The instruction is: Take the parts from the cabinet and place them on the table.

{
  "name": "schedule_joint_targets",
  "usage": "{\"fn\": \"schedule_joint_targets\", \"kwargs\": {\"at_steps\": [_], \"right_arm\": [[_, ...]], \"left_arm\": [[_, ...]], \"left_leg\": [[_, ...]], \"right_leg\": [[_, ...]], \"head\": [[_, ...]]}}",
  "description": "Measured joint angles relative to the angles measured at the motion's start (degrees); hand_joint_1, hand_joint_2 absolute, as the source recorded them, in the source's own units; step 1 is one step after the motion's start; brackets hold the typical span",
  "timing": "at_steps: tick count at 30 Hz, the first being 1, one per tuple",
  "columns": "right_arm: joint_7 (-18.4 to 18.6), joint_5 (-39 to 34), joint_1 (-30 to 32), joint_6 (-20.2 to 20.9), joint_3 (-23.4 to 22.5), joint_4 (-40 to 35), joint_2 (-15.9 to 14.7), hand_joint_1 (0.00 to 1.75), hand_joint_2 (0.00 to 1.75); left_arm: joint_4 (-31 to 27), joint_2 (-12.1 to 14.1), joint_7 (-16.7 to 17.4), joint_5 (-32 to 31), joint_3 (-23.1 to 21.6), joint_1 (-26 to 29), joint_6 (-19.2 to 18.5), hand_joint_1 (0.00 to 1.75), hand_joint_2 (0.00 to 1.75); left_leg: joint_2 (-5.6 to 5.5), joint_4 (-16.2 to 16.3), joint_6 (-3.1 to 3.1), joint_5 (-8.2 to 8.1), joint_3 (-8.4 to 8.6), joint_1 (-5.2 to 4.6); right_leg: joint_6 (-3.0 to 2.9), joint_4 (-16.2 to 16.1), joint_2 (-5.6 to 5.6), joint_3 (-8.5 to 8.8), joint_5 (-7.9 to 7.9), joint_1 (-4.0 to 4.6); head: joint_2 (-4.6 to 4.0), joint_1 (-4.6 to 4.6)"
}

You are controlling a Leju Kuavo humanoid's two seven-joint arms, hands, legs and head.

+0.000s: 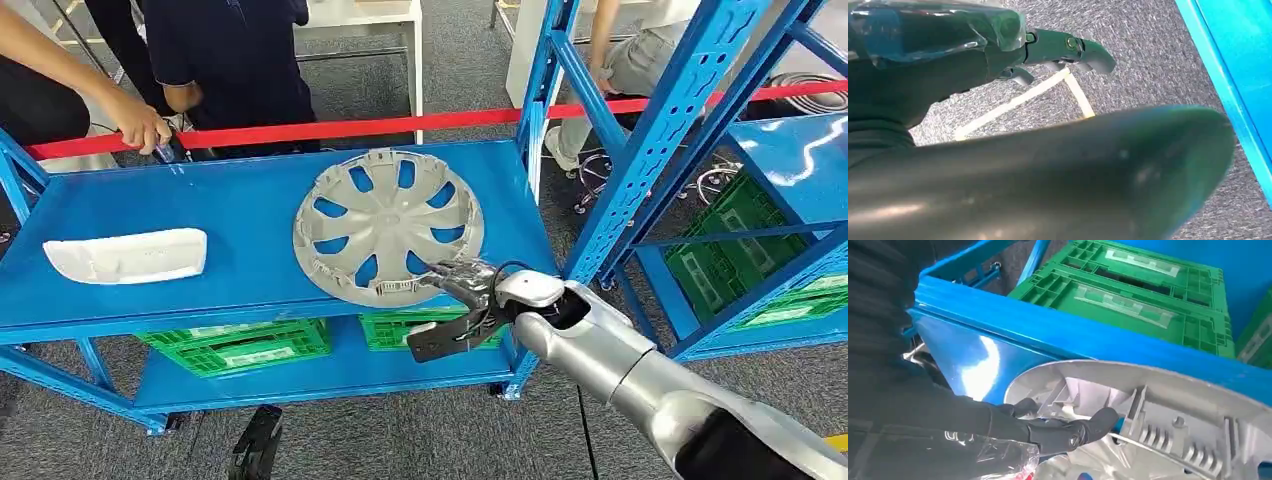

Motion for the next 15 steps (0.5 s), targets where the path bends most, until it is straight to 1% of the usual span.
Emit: {"fn": "schedule_joint_targets", "kwargs": {"at_steps": [3, 6, 8, 12, 13, 15], "right_arm": [[-0.92, 0.59, 0.31, -1.31, 0.22, 0.46, 0.0, 0.0, 1.75], [-2.47, 1.68, 1.12, -4.17, -0.41, 0.52, -0.15, 0.0, 1.75], [-3.54, 2.67, 1.79, -7.04, -1.07, 0.5, -0.31, 0.0, 1.75], [-4.76, 7.56, 2.9, -14.69, -3.8, 0.2, -0.33, 0.0, 1.75], [-4.85, 8.34, 2.9, -16.17, -4.45, 0.2, -0.31, 0.0, 1.75], [-5.05, 9.51, 2.81, -17.6, -6.04, 0.2, -0.11, 0.0, 1.75]], "left_arm": [[0.0, -0.11, 0.0, -0.39, 0.0, 0.08, 0.0, 0.0, 0.0], [-0.2, -0.13, -0.02, -0.48, 0.11, 0.44, 0.11, 0.0, 0.0], [-0.63, -0.13, -0.09, -0.57, 0.33, 0.86, 0.46, 0.0, 0.0], [-1.14, -0.26, -0.63, -1.09, 0.98, 1.44, 1.09, 0.0, 0.0], [-1.14, -0.35, -0.79, -1.2, 1.14, 1.46, 1.14, 0.0, 0.0], [-1.14, -0.52, -1.03, -1.53, 1.55, 1.47, 1.2, 0.0, 0.0]], "left_leg": [[0.0, 0.0, 0.0, 0.0, 0.0, 0.0], [0.0, 0.0, 0.0, 0.0, 0.0, 0.0], [0.01, 0.0, 0.0, 0.0, 0.0, 0.0], [0.01, 0.0, 0.0, 0.0, 0.0, 0.0], [0.01, 0.0, 0.0, 0.0, 0.0, 0.0], [0.01, 0.0, 0.0, 0.0, 0.0, 0.0]], "right_leg": [[0.0, 0.0, 0.0, 0.01, 0.0, 0.0], [0.0, 0.0, 0.0, 0.0, 0.0, 0.0], [0.0, 0.0, 0.0, 0.0, 0.0, 0.0], [0.0, 0.0, 0.0, 0.0, 0.0, 0.0], [0.0, 0.0, 0.0, 0.0, 0.0, 0.0], [0.0, 0.01, 0.0, 0.01, 0.0, 0.01]], "head": [[0.0, 0.0], [0.0, 0.0], [0.0, 0.0], [0.0, 0.0], [0.0, -0.02], [0.0, 0.0]]}}
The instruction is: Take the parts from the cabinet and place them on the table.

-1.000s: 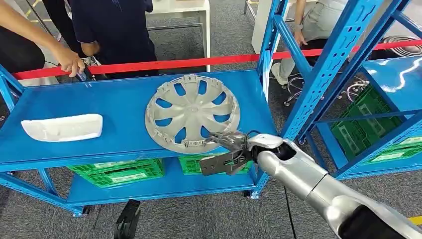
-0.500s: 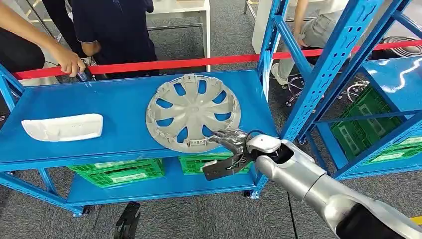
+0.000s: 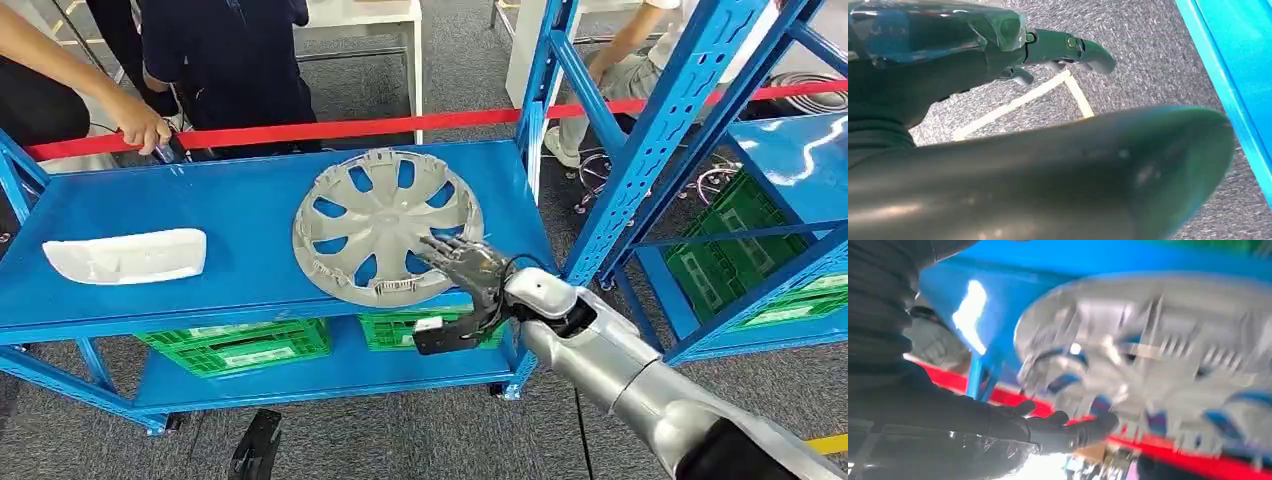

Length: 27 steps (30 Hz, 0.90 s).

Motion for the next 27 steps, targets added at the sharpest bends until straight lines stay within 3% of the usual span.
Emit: {"fn": "schedule_joint_targets", "kwargs": {"at_steps": [14, 18, 22, 27], "right_arm": [[-0.57, 1.59, -2.48, 0.07, -5.88, 0.48, 1.84, 0.0, 1.75], [-0.02, 0.43, -4.04, 5.49, -6.31, 2.71, 2.73, 0.0, 1.75], [3.28, 0.0, -5.57, 11.16, -6.27, 8.25, 5.22, 0.0, 1.75], [5.0, -0.03, -6.2, 13.01, -6.01, 13.57, 8.19, 0.0, 1.75]], "left_arm": [[0.17, -1.09, -1.09, 0.0, 1.31, -0.05, -0.15, 0.0, 0.0], [0.46, -1.27, -1.62, 0.59, 1.68, -0.1, -0.13, 0.0, 0.0], [0.81, -1.46, -1.4, 0.74, 1.75, -0.28, -0.11, 0.0, 0.0], [1.16, -1.53, -0.87, 0.72, 1.75, -0.49, -0.15, 0.0, 0.0]], "left_leg": [[0.0, 0.01, 0.0, 0.0, 0.0, 0.0], [0.02, 0.0, 0.0, 0.0, 0.01, 0.0], [0.02, 0.0, 0.0, 0.01, 0.01, 0.0], [0.01, 0.0, 0.0, 0.01, 0.01, 0.0]], "right_leg": [[0.0, 0.0, 0.0, -0.01, 0.0, 0.0], [0.0, 0.0, 0.0, 0.0, 0.0, 0.0], [0.0, 0.01, 0.01, 0.0, 0.0, 0.01], [0.0, 0.01, 0.01, -0.01, 0.0, 0.0]], "head": [[0.0, 0.0], [0.0, 0.0], [0.0, 0.0], [0.0, -0.02]]}}
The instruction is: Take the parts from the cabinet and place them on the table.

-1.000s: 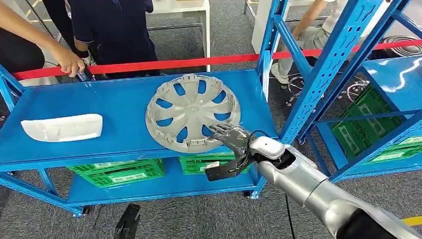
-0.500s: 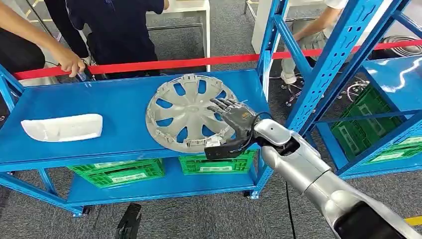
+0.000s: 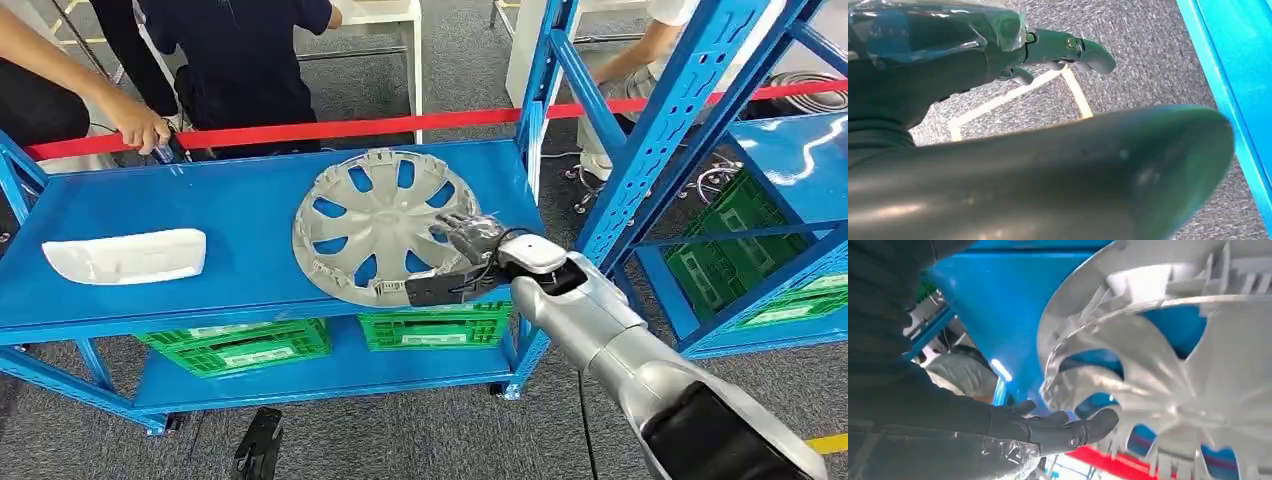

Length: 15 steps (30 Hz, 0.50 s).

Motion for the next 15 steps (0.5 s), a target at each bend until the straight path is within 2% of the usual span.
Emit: {"fn": "schedule_joint_targets", "kwargs": {"at_steps": [9, 15], "right_arm": [[0.96, 2.97, -1.52, 0.28, 1.64, 4.64, 3.54, 0.0, 1.75], [-0.04, 3.11, -1.58, -0.5, 2.23, 5.73, 4.44, 0.0, 1.75]], "left_arm": [[0.13, 0.15, 0.55, -0.18, 0.0, 0.01, -0.22, 0.0, 0.0], [0.13, 0.2, 1.25, -0.2, -0.07, 0.01, -1.09, 0.0, 0.0]], "left_leg": [[0.02, -0.01, 0.0, 0.0, 0.0, 0.01], [0.03, -0.01, 0.0, 0.0, 0.0, 0.0]], "right_leg": [[0.0, 0.0, 0.0, -0.01, 0.0, 0.0], [0.0, 0.0, 0.01, -0.01, 0.0, 0.0]], "head": [[0.0, 0.02], [0.0, 0.02]]}}
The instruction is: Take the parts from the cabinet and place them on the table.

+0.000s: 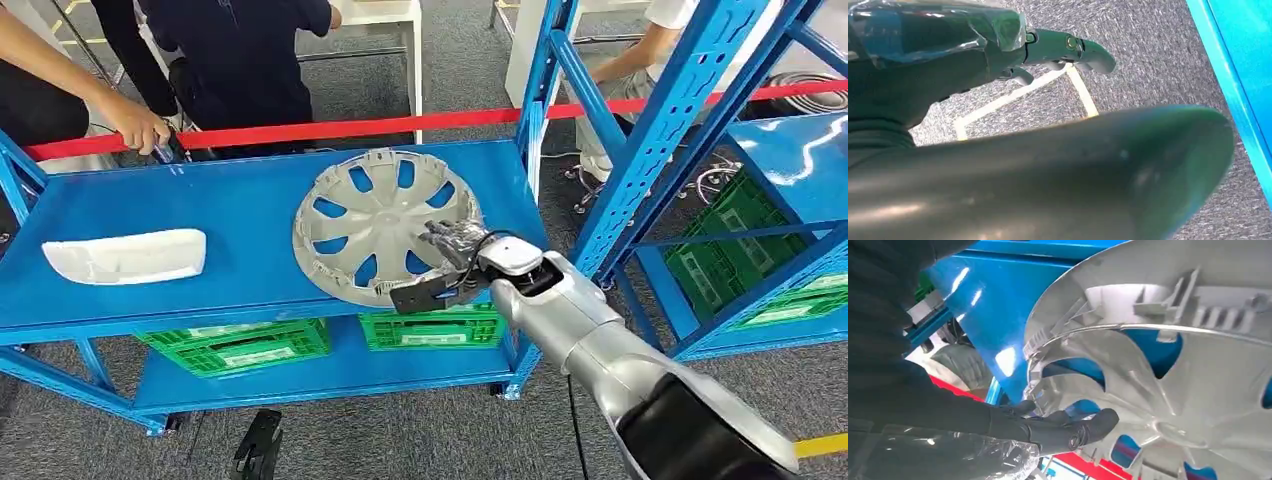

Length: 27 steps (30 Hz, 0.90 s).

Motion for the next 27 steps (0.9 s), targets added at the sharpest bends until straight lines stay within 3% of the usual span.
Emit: {"fn": "schedule_joint_targets", "kwargs": {"at_steps": [27], "right_arm": [[-4.63, -1.4, 3.65, -1.38, 0.7, 2.73, 2.12, 0.0, 1.75]], "left_arm": [[0.11, 0.24, 1.25, -1.11, -1.07, -1.58, -0.13, 0.0, 0.0]], "left_leg": [[0.0, 0.0, 0.0, 0.0, 0.01, 0.0]], "right_leg": [[0.0, 0.0, 0.0, 0.0, 0.0, 0.0]], "head": [[0.0, 0.0]]}}
